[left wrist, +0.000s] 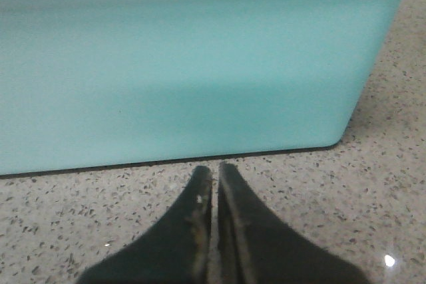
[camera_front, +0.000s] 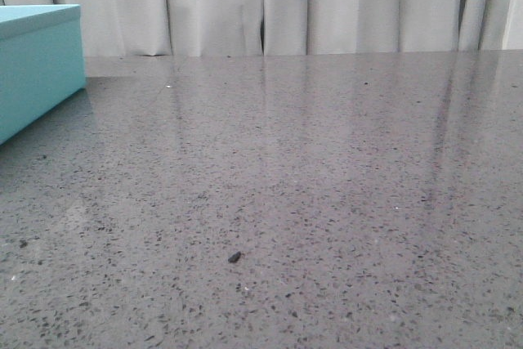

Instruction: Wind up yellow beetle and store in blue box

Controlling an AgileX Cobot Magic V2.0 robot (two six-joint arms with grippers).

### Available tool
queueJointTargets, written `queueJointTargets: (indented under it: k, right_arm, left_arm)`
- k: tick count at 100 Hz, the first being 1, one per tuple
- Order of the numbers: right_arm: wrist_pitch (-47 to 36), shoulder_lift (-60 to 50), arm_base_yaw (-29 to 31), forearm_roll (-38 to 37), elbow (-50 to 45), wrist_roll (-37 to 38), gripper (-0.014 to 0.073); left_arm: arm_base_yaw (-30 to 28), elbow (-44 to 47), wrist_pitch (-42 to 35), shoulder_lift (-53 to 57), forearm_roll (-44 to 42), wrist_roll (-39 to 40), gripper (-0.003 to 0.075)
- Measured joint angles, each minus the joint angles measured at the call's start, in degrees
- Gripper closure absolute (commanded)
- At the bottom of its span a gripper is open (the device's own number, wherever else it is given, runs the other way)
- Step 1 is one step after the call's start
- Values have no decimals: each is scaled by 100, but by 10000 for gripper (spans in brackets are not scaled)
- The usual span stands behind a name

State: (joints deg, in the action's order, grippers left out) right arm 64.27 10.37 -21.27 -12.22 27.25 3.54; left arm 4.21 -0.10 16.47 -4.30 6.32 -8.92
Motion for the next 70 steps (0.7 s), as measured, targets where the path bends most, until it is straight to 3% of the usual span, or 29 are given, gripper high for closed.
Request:
queueJointTargets:
  k: [70]
  right_arm:
    - [0, 0, 0, -200, 0, 0, 641]
  left_arm:
    - [0, 0, 9, 0, 0, 0, 739]
